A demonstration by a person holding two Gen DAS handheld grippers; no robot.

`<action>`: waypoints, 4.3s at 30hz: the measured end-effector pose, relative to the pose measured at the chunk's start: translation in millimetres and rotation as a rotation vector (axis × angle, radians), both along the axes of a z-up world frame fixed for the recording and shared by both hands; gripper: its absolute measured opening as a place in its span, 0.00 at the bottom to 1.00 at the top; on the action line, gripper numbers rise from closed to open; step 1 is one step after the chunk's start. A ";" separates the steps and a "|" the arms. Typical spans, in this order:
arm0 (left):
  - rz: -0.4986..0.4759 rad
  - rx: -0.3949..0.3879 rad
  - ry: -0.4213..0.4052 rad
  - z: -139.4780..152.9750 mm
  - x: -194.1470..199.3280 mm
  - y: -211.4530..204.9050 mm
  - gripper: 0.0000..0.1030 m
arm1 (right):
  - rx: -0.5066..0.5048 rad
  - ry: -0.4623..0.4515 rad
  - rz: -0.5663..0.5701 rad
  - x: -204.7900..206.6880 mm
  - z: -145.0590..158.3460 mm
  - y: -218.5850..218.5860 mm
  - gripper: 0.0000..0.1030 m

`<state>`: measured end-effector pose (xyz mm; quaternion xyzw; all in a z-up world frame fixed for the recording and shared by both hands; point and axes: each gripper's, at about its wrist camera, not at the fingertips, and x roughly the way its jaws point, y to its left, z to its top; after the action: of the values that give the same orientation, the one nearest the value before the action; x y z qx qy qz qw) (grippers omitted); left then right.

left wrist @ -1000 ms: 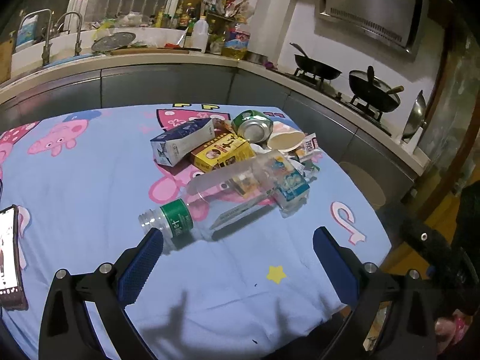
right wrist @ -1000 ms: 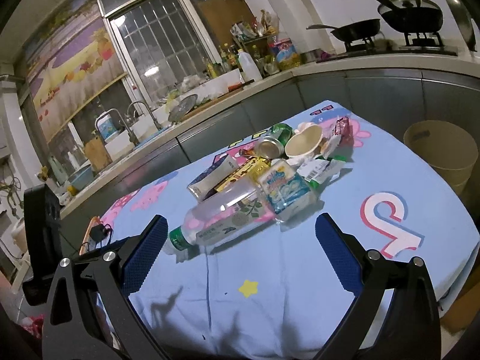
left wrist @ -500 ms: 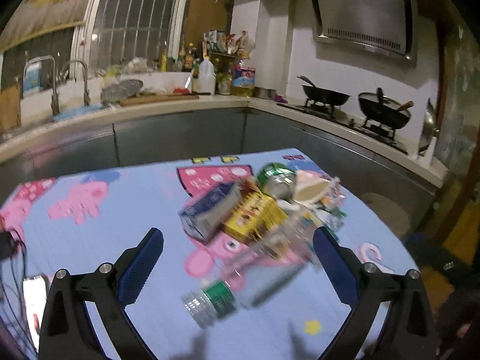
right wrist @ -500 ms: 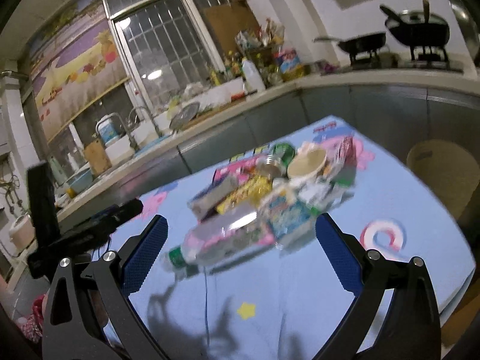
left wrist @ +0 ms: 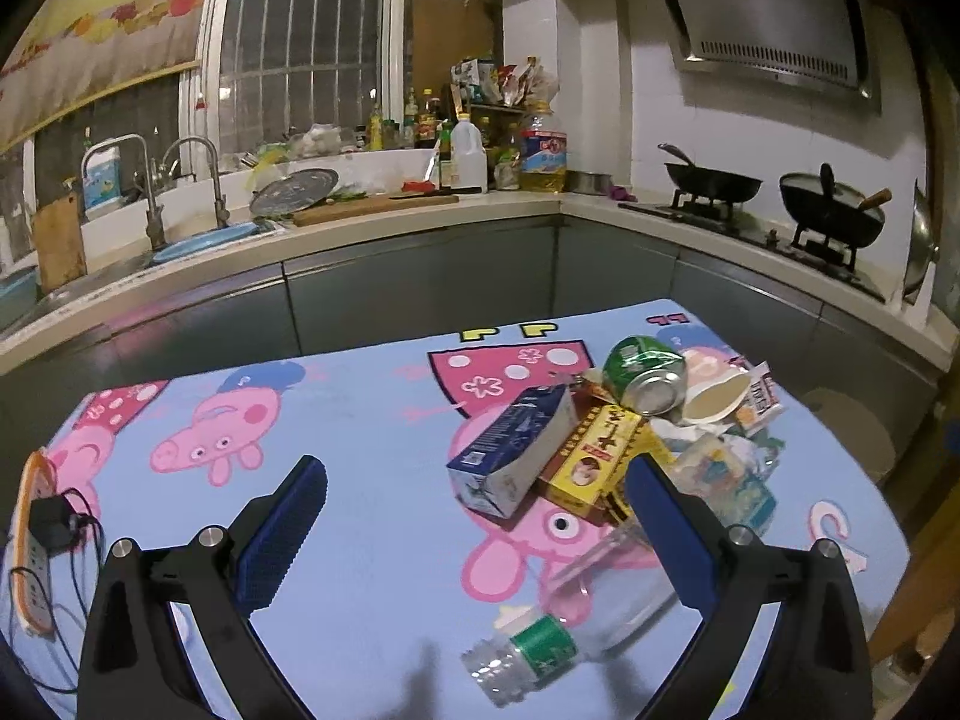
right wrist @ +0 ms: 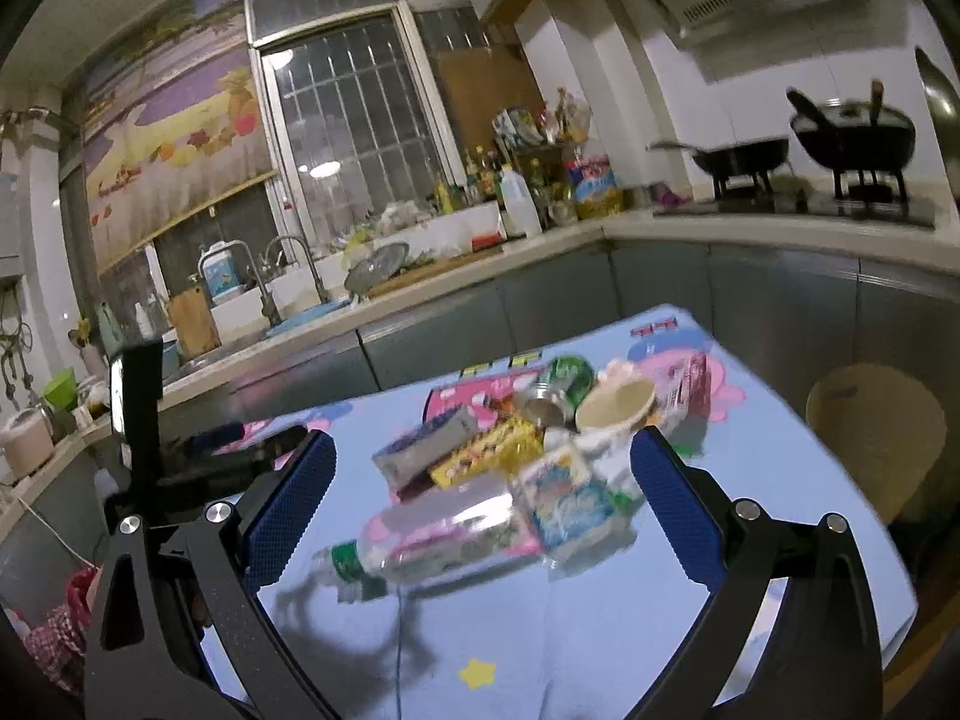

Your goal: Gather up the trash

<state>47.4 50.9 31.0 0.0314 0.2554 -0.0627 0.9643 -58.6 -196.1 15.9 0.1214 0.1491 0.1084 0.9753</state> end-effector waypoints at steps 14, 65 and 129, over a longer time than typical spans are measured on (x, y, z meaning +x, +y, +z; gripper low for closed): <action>0.035 0.013 0.032 -8.9 9.6 5.7 0.96 | 0.002 -0.002 -0.022 2.8 2.2 -4.8 0.94; 0.028 -0.061 -0.059 -4.4 -13.1 16.4 0.96 | -0.015 0.177 -0.058 34.1 -47.3 -9.8 0.75; -0.234 0.124 0.330 -104.6 -5.9 -29.7 0.92 | 0.019 0.330 0.007 69.0 -90.3 -12.0 0.74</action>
<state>41.6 21.2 -73.7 0.1096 0.4081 -0.1626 0.8916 10.5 -208.0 -74.4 0.1462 0.3066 0.0918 0.9361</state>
